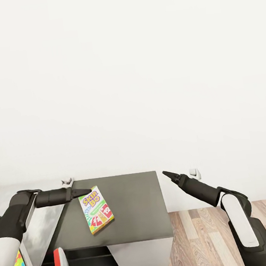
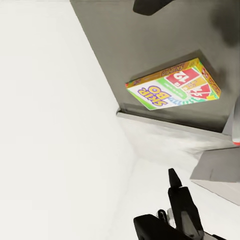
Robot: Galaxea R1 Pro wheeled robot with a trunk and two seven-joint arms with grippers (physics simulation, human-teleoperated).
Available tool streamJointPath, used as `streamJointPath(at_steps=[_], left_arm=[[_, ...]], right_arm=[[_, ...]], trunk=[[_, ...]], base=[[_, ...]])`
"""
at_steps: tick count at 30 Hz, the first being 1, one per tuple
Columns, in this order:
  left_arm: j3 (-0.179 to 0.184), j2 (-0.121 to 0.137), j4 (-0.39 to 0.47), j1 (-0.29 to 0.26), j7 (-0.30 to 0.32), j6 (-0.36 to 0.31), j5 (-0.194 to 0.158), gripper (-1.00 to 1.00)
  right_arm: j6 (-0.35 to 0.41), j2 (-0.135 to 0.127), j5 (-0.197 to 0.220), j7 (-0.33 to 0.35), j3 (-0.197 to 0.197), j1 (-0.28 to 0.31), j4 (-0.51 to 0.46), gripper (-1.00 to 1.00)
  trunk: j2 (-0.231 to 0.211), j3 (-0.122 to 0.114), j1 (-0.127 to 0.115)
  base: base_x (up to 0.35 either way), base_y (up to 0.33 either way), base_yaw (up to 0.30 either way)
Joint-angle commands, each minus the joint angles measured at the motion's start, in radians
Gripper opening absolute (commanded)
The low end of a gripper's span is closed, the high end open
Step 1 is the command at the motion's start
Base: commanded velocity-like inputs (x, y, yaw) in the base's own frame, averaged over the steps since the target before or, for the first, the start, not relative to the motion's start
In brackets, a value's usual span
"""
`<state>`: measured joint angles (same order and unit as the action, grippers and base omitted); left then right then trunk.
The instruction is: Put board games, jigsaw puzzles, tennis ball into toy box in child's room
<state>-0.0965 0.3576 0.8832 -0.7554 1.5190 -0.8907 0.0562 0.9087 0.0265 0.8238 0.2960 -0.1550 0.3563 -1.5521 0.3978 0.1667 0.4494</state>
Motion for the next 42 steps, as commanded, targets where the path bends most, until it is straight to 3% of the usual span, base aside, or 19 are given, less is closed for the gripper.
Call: streamJointPath(at_steps=[1,7,10,14,20,25,26,29,42], left_arm=[[-0.002,0.0,0.0,-0.001,-0.021,-0.011,0.006,1.0],[-0.015,0.001,-0.004,-0.002,-0.194,-0.019,0.005,1.0],[-0.017,0.001,-0.005,-0.002,-0.249,-0.021,0.005,1.0],[-0.02,0.001,-0.006,-0.002,-0.293,-0.022,0.005,1.0],[-0.059,0.003,-0.006,-0.002,-0.348,-0.022,0.005,1.0],[-0.077,0.001,-0.006,-0.002,-0.433,-0.021,0.005,1.0],[-0.08,-0.001,-0.006,-0.002,-0.487,-0.021,0.003,1.0],[-0.081,-0.002,-0.006,-0.002,-0.51,-0.021,0.003,1.0],[-0.081,-0.071,-0.006,-0.002,-0.693,-0.019,0.0,1.0]], right_arm=[[0.005,0.001,-0.007,0.007,-0.003,0.001,0.0,1.0],[0.002,0.001,-0.015,0.005,-0.004,0.001,0.0,1.0],[0.002,0.001,-0.014,0.005,-0.011,0.001,0.0,1.0],[0.001,0.003,-0.013,0.004,-0.017,0.001,0.0,1.0],[0.001,0.003,-0.008,0.003,-0.021,0.001,0.0,1.0],[0.001,0.003,-0.008,0.003,-0.022,0.001,0.0,1.0],[0.001,0.003,-0.008,0.004,-0.023,0.001,0.0,1.0],[0.001,0.003,-0.008,0.005,-0.023,0.001,0.0,1.0],[0.0,0.004,-0.017,-0.007,-0.019,0.001,-0.002,1.0]], trunk=[[0.002,0.002,0.001],[0.002,0.003,0.001],[0.002,0.003,0.001],[0.002,0.003,0.001],[0.002,0.003,0.001],[0.002,0.003,0.001],[0.002,0.003,0.001],[0.002,0.003,0.001],[0.002,0.003,0.001]], base=[[0.0,0.0,-0.018],[0.0,0.0,-0.007],[0.0,0.0,0.0],[0.0,0.0,0.0],[0.0,0.0,0.0],[0.0,0.0,0.0],[0.0,0.0,0.0],[0.0,0.0,0.0],[0.0,0.0,0.0]])
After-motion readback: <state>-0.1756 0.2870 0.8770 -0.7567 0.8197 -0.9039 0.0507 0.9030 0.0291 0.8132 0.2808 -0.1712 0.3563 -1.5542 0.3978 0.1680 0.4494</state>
